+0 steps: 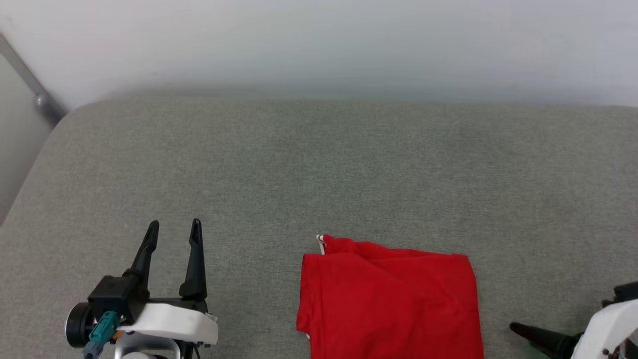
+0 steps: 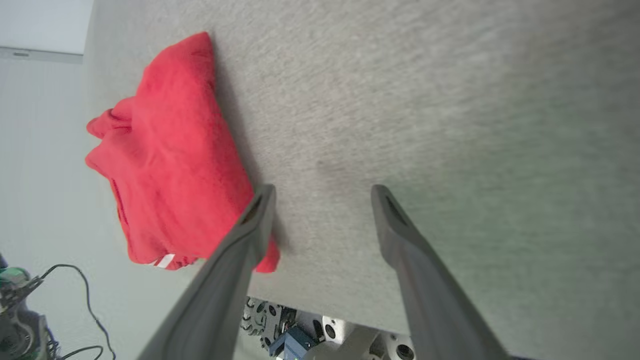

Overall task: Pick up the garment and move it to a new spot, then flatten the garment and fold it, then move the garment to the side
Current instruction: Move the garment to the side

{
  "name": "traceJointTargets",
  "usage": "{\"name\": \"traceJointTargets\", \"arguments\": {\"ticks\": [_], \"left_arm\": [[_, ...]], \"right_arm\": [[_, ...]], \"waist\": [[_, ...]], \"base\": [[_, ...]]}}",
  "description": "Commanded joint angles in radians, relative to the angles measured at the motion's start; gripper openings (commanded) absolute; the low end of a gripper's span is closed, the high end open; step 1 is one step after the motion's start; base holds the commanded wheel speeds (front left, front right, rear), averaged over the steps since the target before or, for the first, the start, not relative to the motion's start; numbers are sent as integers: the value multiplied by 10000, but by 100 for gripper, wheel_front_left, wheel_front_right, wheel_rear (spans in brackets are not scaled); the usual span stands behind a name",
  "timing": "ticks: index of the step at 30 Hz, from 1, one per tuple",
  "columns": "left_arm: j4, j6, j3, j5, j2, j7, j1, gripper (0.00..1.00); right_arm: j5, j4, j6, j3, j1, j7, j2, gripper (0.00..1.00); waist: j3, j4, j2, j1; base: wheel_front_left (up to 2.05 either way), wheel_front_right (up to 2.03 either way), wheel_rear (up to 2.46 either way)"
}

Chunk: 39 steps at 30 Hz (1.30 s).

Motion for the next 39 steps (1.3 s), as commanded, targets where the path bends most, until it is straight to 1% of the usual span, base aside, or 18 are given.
{"name": "traceJointTargets", "arguments": {"ticks": [1, 4, 7, 11, 14, 15, 17, 21, 25, 29, 32, 34, 36, 39], "left_arm": [[9, -147, 79, 113, -104, -45, -230, 100], [73, -321, 147, 230, -236, -46, -392, 100], [137, -477, 175, 375, -401, -45, -528, 100], [266, -661, 250, 502, -552, -45, -640, 100], [338, -754, 350, 606, -653, -45, -636, 100], [360, -772, 388, 636, -678, -45, -615, 100], [402, -830, 463, 707, -721, -45, -574, 100], [489, -917, 544, 806, -771, -46, -537, 100], [551, -985, 630, 913, -835, -46, -424, 100], [514, -1006, 731, 1005, -870, -46, -247, 100], [415, -956, 856, 1051, -858, -44, -27, 100], [328, -971, 883, 1091, -843, -40, 12, 100], [258, -992, 885, 1152, -814, -35, -24, 100], [49, -1005, 941, 1211, -763, -35, -228, 100]], "right_arm": [[620, 132, 0, 49, -309, 304, 212, 100], [1410, 498, 0, 252, -721, 516, 368, 100], [2051, 1132, 0, 543, -1029, 527, 425, 100], [2906, 2054, -6, 1209, -1261, 336, 441, 100], [3274, 2414, -6, 1723, -1358, 182, 454, 100], [3289, 2437, -6, 1878, -1400, 101, 454, 49], [3347, 2365, -5, 2108, -1532, -84, 450, 0], [3074, 2022, -2, 2480, -1670, -384, 339, 0], [2384, 1532, -2, 3118, -1692, -902, -132, 0], [1127, 1023, -2, 4159, -1670, -1625, -880, 0], [325, 848, -2, 4989, -1818, -2074, -1416, 0], [315, 849, -2, 5344, -1958, -2180, -1508, 0], [187, 877, -2, 5570, -2165, -2320, -1781, 0], [27, 1023, 0, 5892, -2618, -2552, -2008, 0]], "waist": [[328, 264, 0, 0], [568, 429, 0, 0], [717, 566, 0, 0], [780, 699, 0, 0], [756, 729, 0, 0], [747, 722, 0, 0], [711, 689, 0, 0], [583, 603, 0, 0], [321, 397, 0, 0], [49, -46, 0, 0], [-19, -664, 0, 0], [49, -1122, 0, 0], [185, -1633, 0, 0], [607, -2502, 0, 0]], "base": [[0, 0, 0], [0, 0, 0], [0, 0, 0], [0, 0, 0], [0, 0, 0], [0, 0, 0], [0, 0, 0], [0, 0, 0], [0, 0, 0], [0, 0, 0], [0, 0, 0], [0, 0, 0], [0, 0, 0], [0, 0, 0]]}}
